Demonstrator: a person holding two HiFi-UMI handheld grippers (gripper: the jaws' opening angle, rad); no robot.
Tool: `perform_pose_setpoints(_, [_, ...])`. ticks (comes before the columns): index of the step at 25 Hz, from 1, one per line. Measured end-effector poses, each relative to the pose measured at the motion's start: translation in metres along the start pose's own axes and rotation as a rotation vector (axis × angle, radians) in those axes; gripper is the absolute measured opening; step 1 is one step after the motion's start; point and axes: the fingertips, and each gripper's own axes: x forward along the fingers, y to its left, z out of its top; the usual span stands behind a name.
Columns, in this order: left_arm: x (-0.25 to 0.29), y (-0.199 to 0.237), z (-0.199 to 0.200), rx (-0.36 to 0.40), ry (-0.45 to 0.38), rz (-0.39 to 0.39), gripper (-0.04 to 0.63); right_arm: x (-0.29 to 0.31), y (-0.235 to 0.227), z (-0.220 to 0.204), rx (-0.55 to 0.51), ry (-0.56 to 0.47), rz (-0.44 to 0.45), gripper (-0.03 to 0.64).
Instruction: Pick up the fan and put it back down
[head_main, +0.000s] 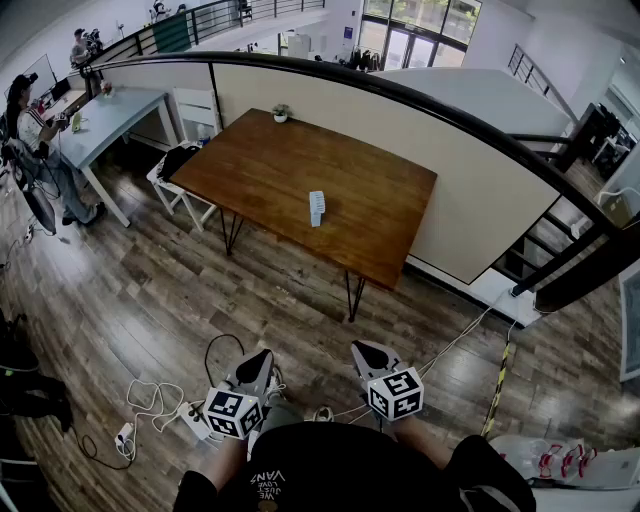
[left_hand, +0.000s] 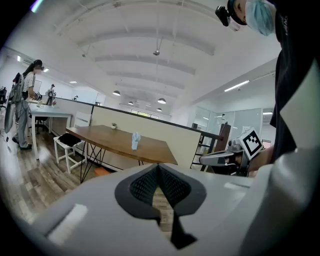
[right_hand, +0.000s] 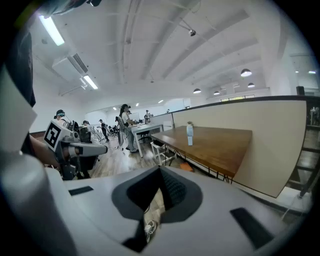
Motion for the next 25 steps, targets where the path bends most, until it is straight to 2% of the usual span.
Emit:
perform_pose_setpoints(8, [0.004,0.000,0.006,-0.033,-0.030,0.019,0.021,0.008,-0.002,0.000,-0.029,-0.001,0.017,0.014])
perform_pose_setpoints(9, [0.005,0.001,0.006,-0.041,-0.030,0.015,0.035,0.011,-0.004,0.001,-0.033,0.001,0.008,0.063])
perform_pose_setpoints(10, [0.007,0.001,0.006,-0.048,-0.025,0.010,0.098,0.014,-0.007,0.002,-0.026,-0.001,-0.001,0.153])
perform_pose_setpoints(11, [0.008,0.003,0.004,-0.055,-0.016,0.007,0.186,0.017,-0.010,0.004,-0.013,-0.007,-0.009,0.207])
perform_pose_setpoints(12, [0.010,0.006,0.003,-0.061,-0.005,0.004,0.202,0.021,-0.013,0.006,0.002,-0.011,-0.016,0.210])
perform_pose_setpoints(17, [0.029,0.030,0.000,-0.087,0.033,-0.015,0.202,0.043,-0.025,0.016,0.028,-0.004,-0.055,0.235])
perform_pose_setpoints(25, [0.070,0.090,0.031,-0.066,0.058,-0.092,0.202,0.102,-0.042,0.044,0.103,0.005,-0.141,0.236])
